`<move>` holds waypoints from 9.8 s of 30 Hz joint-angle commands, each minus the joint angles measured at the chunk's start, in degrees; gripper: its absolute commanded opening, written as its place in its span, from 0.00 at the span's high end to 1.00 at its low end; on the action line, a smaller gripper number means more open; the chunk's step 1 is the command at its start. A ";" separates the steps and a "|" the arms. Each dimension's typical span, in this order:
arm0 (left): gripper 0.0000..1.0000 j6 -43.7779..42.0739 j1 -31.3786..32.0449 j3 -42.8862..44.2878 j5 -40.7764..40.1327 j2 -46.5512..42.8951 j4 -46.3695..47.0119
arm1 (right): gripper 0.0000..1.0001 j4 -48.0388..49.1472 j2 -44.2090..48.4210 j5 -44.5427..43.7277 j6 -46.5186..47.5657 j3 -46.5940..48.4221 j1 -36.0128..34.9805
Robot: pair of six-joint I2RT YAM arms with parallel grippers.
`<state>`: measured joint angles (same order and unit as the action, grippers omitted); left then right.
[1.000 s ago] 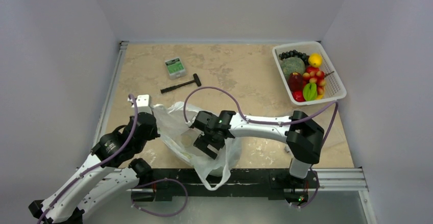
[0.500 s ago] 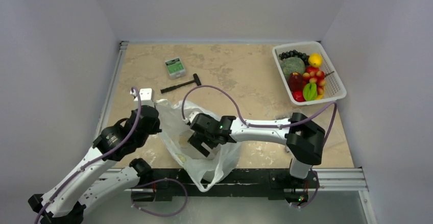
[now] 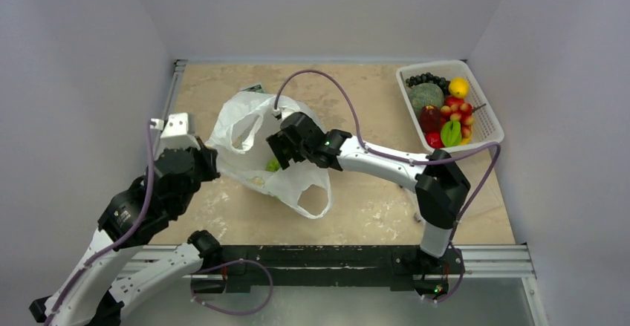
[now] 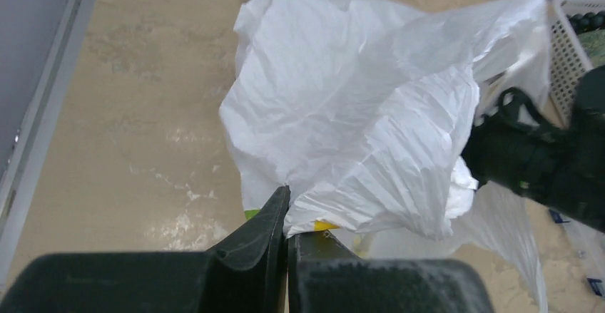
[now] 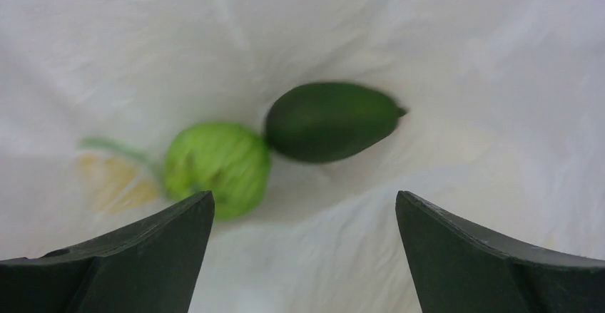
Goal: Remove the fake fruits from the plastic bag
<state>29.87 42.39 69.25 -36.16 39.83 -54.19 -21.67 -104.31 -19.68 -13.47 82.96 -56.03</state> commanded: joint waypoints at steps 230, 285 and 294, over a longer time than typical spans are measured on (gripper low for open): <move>1.00 -0.81 5.16 -20.12 5.45 -1.04 -0.26 | 0.10 -3.89 28.76 1.42 -4.28 -7.25 31.85; 1.00 0.77 7.77 -19.86 0.31 -1.88 -1.97 | 0.31 33.90 -3.68 -4.66 10.60 -17.43 3.51; 1.00 0.87 8.06 -19.77 0.24 -1.05 -2.22 | 0.26 37.19 -4.90 -3.69 9.43 -20.33 3.56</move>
<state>30.00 50.06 48.07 -34.76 38.35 -56.69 11.38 -108.81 -24.27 -2.42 62.89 -52.80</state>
